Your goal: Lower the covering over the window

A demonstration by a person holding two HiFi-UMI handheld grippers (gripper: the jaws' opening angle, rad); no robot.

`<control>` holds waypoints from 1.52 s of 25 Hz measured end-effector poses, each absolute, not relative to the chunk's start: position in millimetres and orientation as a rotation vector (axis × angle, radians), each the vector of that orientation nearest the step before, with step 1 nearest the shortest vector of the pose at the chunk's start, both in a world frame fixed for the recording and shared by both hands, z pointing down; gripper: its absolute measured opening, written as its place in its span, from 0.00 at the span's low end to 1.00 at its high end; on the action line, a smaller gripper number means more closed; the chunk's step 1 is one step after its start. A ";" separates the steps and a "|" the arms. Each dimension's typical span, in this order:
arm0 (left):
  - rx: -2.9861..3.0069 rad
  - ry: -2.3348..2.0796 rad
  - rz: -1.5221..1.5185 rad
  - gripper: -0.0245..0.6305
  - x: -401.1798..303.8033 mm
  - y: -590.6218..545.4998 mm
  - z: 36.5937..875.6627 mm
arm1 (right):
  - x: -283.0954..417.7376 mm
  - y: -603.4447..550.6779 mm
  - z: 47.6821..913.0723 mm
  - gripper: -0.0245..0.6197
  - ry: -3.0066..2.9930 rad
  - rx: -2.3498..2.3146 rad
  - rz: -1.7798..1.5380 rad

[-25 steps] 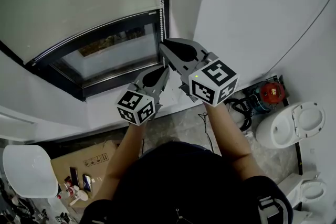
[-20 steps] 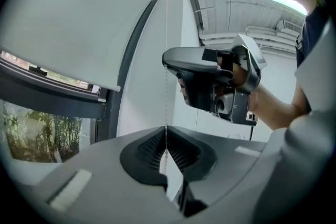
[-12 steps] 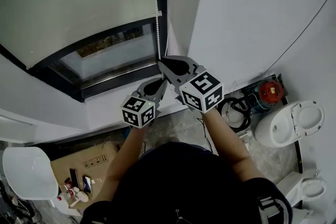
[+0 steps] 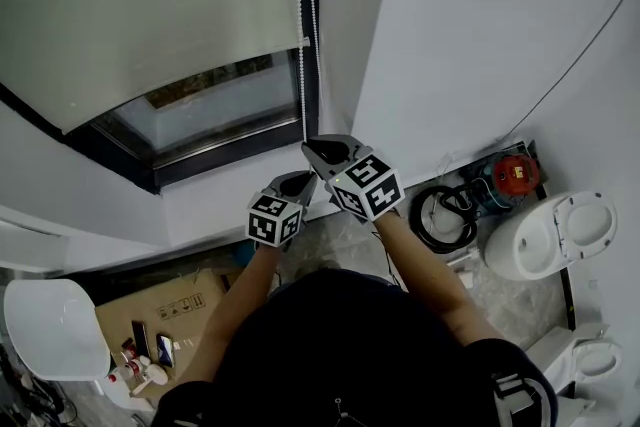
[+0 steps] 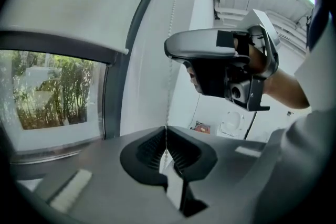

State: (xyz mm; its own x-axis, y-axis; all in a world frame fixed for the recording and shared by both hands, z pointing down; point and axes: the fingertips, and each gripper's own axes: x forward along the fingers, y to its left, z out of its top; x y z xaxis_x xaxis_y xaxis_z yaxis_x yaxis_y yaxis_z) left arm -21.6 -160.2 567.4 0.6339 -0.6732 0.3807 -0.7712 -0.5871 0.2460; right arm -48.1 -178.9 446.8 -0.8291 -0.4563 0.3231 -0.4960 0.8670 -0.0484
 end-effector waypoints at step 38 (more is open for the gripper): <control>2.538 -1.474 0.090 0.05 -76.3 -149.7 498.8 | 2.6 -195.5 509.6 0.26 -2.579 1.116 0.278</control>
